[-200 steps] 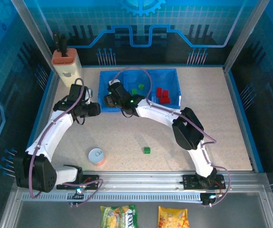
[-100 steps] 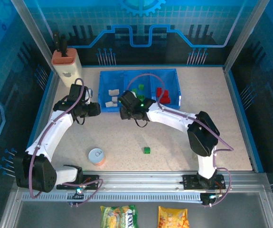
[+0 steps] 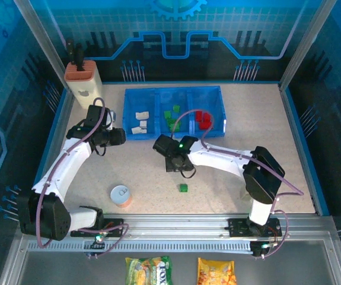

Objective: Sort the legos into containers by color
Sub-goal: Pick up the lego from the bottom-center of the table.

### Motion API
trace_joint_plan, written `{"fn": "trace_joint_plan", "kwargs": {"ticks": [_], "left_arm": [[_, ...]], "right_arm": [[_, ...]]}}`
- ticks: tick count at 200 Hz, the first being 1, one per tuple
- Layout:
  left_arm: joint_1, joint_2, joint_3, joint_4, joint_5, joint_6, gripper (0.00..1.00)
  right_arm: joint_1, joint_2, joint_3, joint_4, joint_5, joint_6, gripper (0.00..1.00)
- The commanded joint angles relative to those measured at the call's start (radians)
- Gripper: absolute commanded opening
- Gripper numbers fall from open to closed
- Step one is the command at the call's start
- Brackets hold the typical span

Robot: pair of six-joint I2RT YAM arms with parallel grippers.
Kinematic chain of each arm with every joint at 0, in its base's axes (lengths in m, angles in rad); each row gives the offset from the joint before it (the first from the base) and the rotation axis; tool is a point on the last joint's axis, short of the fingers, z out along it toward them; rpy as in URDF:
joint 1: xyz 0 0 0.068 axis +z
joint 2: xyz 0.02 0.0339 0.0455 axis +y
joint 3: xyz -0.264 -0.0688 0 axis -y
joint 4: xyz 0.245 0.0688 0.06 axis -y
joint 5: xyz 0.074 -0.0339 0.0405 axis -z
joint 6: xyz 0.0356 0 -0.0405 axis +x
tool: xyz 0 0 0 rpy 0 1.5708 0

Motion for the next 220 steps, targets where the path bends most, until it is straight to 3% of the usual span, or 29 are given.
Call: {"fn": "trace_joint_plan", "kwargs": {"ticks": [1,144,220], "left_arm": [[0.01,-0.012,0.0,0.003,0.019,0.004,0.49],[0.01,-0.02,-0.004,0.001,0.018,0.004,0.49],[0.01,-0.022,-0.005,0.002,0.016,0.005,0.49]], "right_arm": [[0.032,-0.019,-0.043,-0.062,-0.023,0.11,0.56],[0.086,0.065,-0.147,-0.024,-0.156,0.208,0.58],[0.086,0.069,-0.172,-0.01,-0.155,0.226,0.48]]}}
